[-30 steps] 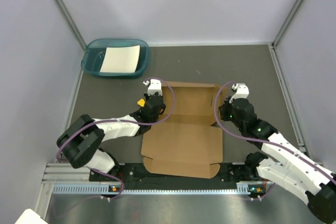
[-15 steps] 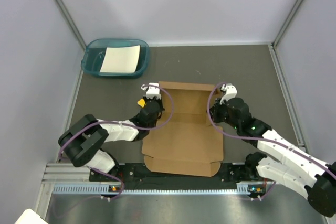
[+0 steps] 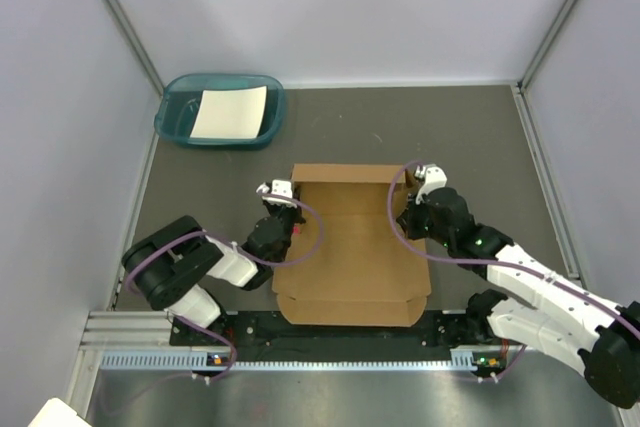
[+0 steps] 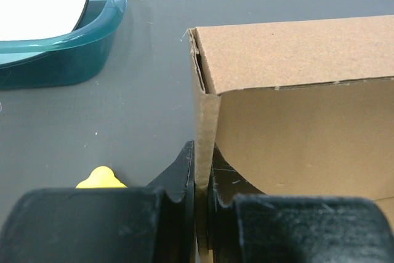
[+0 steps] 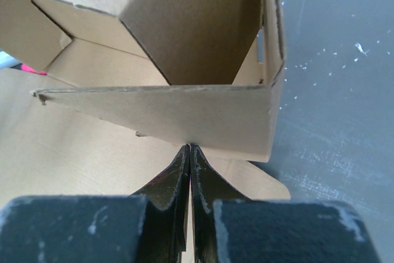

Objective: Fold the paper box

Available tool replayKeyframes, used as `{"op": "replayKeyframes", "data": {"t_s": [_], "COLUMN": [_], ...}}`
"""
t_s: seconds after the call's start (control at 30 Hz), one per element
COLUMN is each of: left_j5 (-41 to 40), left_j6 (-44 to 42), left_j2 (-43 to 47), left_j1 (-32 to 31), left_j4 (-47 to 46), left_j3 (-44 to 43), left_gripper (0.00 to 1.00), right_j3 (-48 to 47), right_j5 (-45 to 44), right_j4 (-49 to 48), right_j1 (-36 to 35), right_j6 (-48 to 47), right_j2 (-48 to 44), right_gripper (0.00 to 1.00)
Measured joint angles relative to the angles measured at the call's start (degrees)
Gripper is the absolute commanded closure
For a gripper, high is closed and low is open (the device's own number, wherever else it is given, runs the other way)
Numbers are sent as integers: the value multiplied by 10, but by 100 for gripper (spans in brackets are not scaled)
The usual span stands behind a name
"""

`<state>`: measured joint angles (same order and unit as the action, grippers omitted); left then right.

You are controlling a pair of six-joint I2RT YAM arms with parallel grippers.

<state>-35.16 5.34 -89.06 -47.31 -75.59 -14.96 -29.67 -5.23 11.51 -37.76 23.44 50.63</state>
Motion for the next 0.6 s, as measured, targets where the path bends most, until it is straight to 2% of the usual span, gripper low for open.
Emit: {"op": "replayKeyframes", "data": {"t_s": [0.17,0.27,0.3,0.4,0.6], "left_j5": [4,6,6,6,5], "left_j6": [-20,-28,-29,-36,-46], "left_j2": [-5,-6,-6,-6,-9], "left_j1": [-4,-4,-4,-6,-10], "left_j4": [-10,-11,-11,-11,-14], "left_j3": [0,0,0,0,-1], "left_gripper": [100,100,100,100,100], "right_j3": [-1,-5,-7,-12,-13], "right_j5": [-30,-59,-67,-103,-152], "right_j4": [25,37,42,51,44], "right_j1": [0,0,0,0,0], "right_j6": [-9,-12,-12,-14,-14], "right_j2": [0,0,0,0,26], "right_gripper": [95,83,76,66,56]}}
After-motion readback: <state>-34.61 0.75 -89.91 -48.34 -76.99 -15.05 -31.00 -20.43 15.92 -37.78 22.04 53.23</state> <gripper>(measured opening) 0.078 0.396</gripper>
